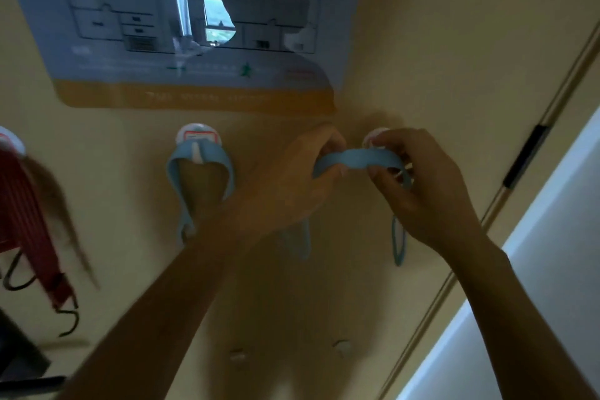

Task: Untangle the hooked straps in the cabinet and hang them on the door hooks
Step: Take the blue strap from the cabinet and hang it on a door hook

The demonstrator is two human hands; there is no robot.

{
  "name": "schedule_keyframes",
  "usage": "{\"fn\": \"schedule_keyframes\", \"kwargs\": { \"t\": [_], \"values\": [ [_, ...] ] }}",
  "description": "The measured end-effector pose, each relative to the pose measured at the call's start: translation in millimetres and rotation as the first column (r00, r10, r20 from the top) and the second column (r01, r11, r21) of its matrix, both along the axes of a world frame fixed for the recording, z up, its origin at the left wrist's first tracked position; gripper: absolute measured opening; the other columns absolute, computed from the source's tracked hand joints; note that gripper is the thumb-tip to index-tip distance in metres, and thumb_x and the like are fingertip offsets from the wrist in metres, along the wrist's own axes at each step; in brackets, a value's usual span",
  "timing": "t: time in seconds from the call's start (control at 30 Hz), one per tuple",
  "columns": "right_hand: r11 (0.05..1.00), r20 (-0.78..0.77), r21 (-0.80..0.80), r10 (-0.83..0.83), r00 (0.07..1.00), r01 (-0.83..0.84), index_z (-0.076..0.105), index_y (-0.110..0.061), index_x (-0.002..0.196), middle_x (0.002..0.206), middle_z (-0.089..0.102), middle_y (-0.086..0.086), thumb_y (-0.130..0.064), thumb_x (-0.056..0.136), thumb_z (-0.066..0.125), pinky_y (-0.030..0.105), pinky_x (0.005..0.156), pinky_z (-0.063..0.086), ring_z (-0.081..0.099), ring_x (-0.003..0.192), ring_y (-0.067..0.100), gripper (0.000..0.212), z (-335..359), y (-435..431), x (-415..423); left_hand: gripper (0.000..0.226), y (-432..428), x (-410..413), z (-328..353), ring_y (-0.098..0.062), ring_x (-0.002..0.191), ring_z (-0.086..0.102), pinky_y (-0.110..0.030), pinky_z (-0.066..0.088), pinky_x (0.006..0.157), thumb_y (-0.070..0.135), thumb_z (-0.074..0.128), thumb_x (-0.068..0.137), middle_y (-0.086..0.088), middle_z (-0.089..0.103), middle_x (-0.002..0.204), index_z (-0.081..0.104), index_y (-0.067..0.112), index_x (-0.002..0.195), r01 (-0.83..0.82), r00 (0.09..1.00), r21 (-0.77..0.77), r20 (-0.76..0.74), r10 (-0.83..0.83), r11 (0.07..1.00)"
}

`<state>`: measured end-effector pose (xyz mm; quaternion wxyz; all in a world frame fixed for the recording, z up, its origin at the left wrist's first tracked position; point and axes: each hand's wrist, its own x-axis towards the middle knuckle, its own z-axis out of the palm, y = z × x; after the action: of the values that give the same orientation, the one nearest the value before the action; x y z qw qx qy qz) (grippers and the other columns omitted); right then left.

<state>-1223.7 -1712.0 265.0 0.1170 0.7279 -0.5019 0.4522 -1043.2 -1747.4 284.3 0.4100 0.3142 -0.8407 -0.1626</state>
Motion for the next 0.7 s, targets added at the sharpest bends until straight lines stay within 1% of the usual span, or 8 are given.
{"fn": "schedule_keyframes", "kwargs": {
  "t": [0.07,0.13,0.2,0.23,0.3,0.5,0.6,0.7],
  "values": [
    [0.999,0.034,-0.036,-0.037,0.999,0.039,0.055,-0.011,0.109,0.099,0.049,-0.001,-0.018,0.084,0.060,0.005,0.068,0.038,0.046,0.079,0.005,0.027,4,-10,-19,0.014,-11,-25,5,0.000,0.076,0.049,-0.009,0.040,0.067,0.015,0.061,0.086,0.008,0.054,0.085,0.060,0.010,0.099,-0.043,0.999,-0.063,-0.033,0.041,0.997],
    [0.995,0.064,-0.055,-0.075,0.995,0.078,0.054,-0.009,0.110,0.100,0.046,0.001,-0.016,0.085,0.060,0.017,0.067,0.042,0.047,0.081,0.011,0.027,7,-22,-31,0.015,-21,-44,11,-0.002,0.076,0.048,-0.008,0.039,0.069,0.014,0.062,0.084,0.003,0.055,0.089,0.061,0.005,0.096,-0.102,0.994,-0.144,-0.050,0.095,0.984],
    [0.993,0.062,-0.045,-0.102,0.993,0.105,0.053,-0.007,0.110,0.104,0.048,0.009,-0.014,0.083,0.060,0.032,0.067,0.045,0.051,0.085,0.022,0.028,10,-33,-39,0.014,-27,-58,15,-0.010,0.086,0.051,-0.016,0.041,0.074,0.011,0.061,0.084,-0.003,0.057,0.095,0.061,0.005,0.097,-0.165,0.986,-0.212,-0.029,0.162,0.963],
    [0.994,0.058,-0.035,-0.104,0.993,0.106,0.054,-0.006,0.110,0.106,0.048,0.013,-0.015,0.083,0.059,0.035,0.068,0.046,0.052,0.087,0.025,0.029,11,-38,-42,0.015,-28,-63,15,-0.014,0.091,0.052,-0.024,0.043,0.078,0.010,0.060,0.084,-0.006,0.057,0.099,0.060,0.005,0.098,-0.191,0.981,-0.233,-0.014,0.193,0.953],
    [0.996,0.049,-0.022,-0.084,0.995,0.086,0.054,-0.007,0.109,0.106,0.047,0.014,-0.016,0.082,0.058,0.039,0.068,0.047,0.051,0.088,0.026,0.029,10,-45,-46,0.015,-26,-71,11,-0.019,0.095,0.051,-0.031,0.042,0.081,0.011,0.059,0.085,-0.009,0.055,0.103,0.058,0.005,0.099,-0.240,0.968,-0.261,0.007,0.251,0.935],
    [0.997,0.072,0.025,-0.071,0.995,0.070,0.055,-0.011,0.109,0.109,0.050,0.008,-0.013,0.084,0.062,0.028,0.067,0.039,0.053,0.090,0.023,0.026,-18,-44,-49,0.019,-19,-75,-17,-0.023,0.094,0.055,-0.025,0.038,0.079,0.016,0.061,0.086,-0.011,0.059,0.105,0.060,0.006,0.103,-0.324,0.940,-0.263,0.019,0.340,0.909],
    [0.997,0.118,0.067,-0.057,0.991,0.050,0.055,-0.013,0.112,0.111,0.051,0.005,-0.018,0.086,0.062,0.028,0.072,0.042,0.054,0.095,0.021,0.027,-32,-41,-48,0.023,-15,-76,-29,-0.022,0.094,0.057,-0.030,0.044,0.080,0.023,0.057,0.090,-0.009,0.061,0.106,0.060,0.008,0.107,-0.346,0.936,-0.179,0.003,0.352,0.921],
    [0.996,0.132,0.063,-0.063,0.989,0.056,0.055,-0.014,0.113,0.112,0.051,0.003,-0.021,0.087,0.061,0.022,0.072,0.041,0.053,0.096,0.018,0.027,-34,-39,-46,0.025,-11,-78,-32,-0.017,0.094,0.055,-0.031,0.047,0.079,0.028,0.053,0.093,-0.006,0.059,0.107,0.060,0.011,0.110,-0.377,0.923,-0.192,-0.003,0.384,0.906]
  ]
}}
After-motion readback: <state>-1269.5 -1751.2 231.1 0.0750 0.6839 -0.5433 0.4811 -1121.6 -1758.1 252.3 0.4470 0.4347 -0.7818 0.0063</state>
